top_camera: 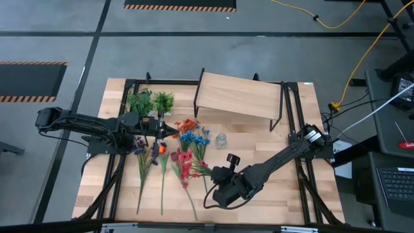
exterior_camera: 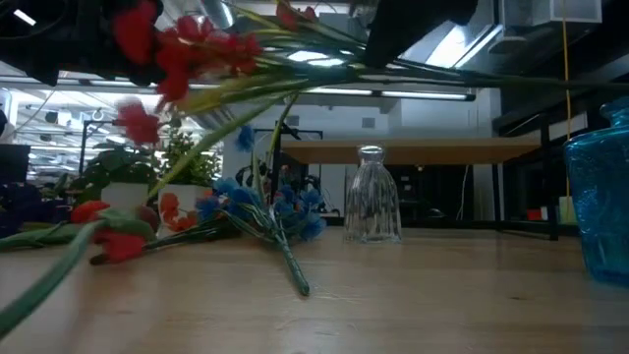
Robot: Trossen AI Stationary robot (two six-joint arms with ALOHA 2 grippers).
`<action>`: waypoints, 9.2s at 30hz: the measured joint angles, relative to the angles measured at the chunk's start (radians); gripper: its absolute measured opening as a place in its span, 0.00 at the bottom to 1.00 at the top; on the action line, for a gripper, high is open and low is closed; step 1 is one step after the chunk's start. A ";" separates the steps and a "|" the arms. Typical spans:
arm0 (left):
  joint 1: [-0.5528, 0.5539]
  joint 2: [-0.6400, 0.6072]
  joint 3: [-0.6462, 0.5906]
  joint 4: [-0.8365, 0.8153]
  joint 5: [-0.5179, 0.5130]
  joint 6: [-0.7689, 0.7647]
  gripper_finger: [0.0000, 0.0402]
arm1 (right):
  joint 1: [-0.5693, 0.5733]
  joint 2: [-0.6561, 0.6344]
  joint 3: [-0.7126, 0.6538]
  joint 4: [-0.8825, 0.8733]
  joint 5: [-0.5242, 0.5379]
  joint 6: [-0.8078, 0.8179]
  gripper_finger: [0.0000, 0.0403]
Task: Pick and place flowers into a vace then onto a shelf
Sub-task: Put the red flowers into the transparent vase, then put the orange tulip into the transparent vase
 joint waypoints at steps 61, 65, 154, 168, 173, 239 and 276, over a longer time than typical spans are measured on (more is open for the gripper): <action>0.000 0.000 0.000 -0.002 0.000 0.000 0.01 | -0.161 -0.327 -0.140 -0.024 0.089 -0.297 0.00; 0.000 0.000 0.000 -0.002 0.000 0.000 0.01 | -0.191 -0.454 -0.298 0.166 0.082 -0.401 0.00; 0.000 0.000 0.000 -0.008 -0.116 0.103 0.01 | -0.532 -0.448 -1.281 2.398 -0.565 -0.842 0.00; 0.000 0.000 0.000 -0.008 -0.116 0.105 0.01 | -0.531 -0.381 -1.281 2.402 -0.527 -0.838 0.00; 0.000 0.000 0.000 -0.008 -0.116 0.104 0.01 | -0.531 -0.349 -1.281 2.417 -0.526 -0.838 0.00; 0.000 0.000 0.000 -0.037 -0.116 0.102 0.01 | -0.558 -0.335 -1.281 2.202 -0.511 -0.894 0.13; 0.000 0.000 0.000 -0.040 -0.116 0.105 0.01 | -0.559 -0.555 -1.281 1.840 -0.457 -0.868 0.51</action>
